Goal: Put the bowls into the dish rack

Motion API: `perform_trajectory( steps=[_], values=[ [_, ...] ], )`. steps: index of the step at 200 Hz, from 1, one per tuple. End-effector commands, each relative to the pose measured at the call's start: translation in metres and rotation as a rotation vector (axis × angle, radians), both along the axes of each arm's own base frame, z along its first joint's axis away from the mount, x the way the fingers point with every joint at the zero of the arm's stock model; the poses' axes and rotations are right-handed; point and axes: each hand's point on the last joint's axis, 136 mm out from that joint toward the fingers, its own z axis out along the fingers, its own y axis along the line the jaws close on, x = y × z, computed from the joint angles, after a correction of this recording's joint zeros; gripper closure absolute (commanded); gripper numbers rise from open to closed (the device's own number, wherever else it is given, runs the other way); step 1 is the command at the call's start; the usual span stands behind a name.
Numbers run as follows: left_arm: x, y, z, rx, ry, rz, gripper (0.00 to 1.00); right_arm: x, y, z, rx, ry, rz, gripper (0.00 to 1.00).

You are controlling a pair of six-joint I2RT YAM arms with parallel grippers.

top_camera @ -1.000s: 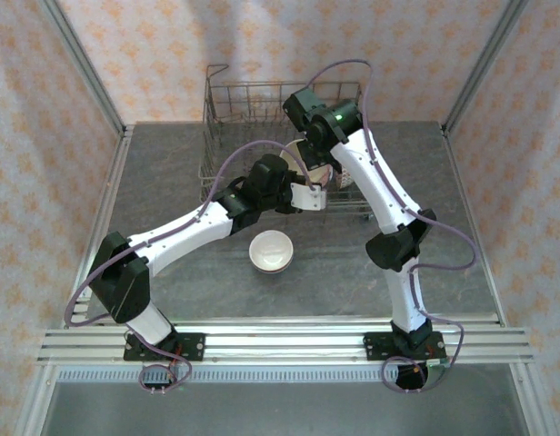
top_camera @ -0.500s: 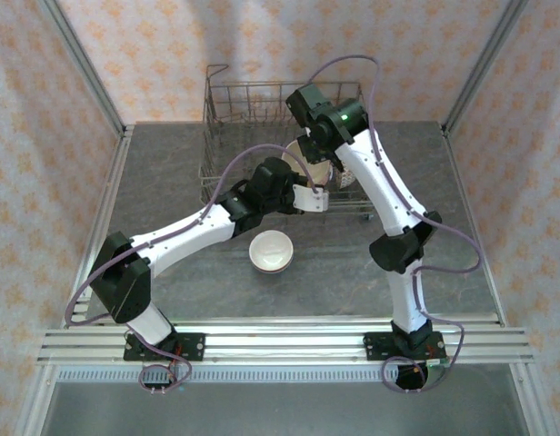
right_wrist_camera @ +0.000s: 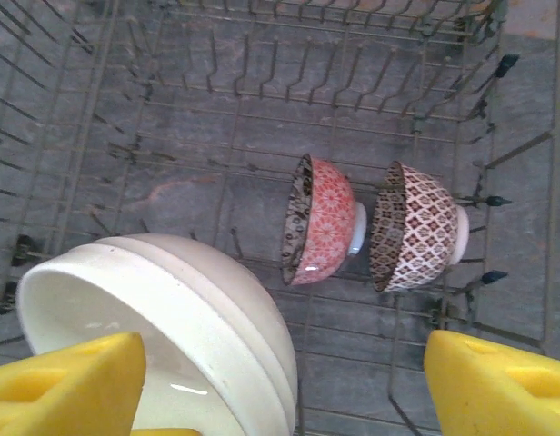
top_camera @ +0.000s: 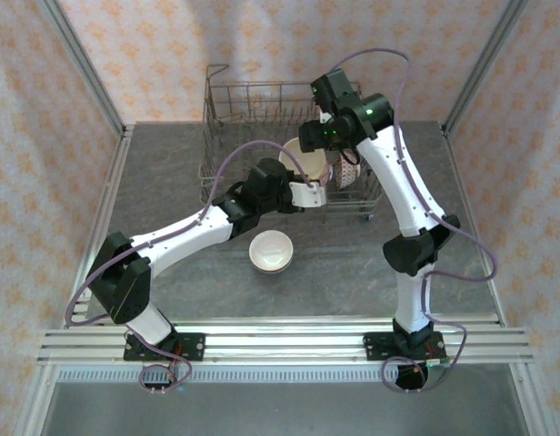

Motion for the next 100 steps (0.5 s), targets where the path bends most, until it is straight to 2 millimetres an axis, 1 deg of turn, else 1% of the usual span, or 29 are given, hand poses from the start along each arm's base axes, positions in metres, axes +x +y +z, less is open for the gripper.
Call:
perform_trajectory(
  steps=[1, 20, 54, 82, 100],
  values=[
    [0.005, 0.004, 0.024, -0.158, 0.024, 0.017, 1.00, -0.001, 0.004, 0.026, 0.170, -0.037, -0.002, 0.17],
    [0.004, 0.005, 0.033, -0.253, 0.071, 0.014, 1.00, 0.001, 0.002, 0.031, 0.247, -0.033, -0.007, 0.16],
    [0.000, 0.005, 0.049, -0.422, 0.175, -0.022, 1.00, 0.003, 0.004, 0.031, 0.389, 0.002, 0.007, 0.14],
    [0.001, 0.006, 0.066, -0.543, 0.211, -0.039, 1.00, 0.001, 0.007, 0.028, 0.444, 0.019, 0.017, 0.13],
    [0.003, 0.008, 0.069, -0.581, 0.226, -0.038, 1.00, 0.001, 0.005, 0.023, 0.446, 0.022, 0.009, 0.12]
  ],
)
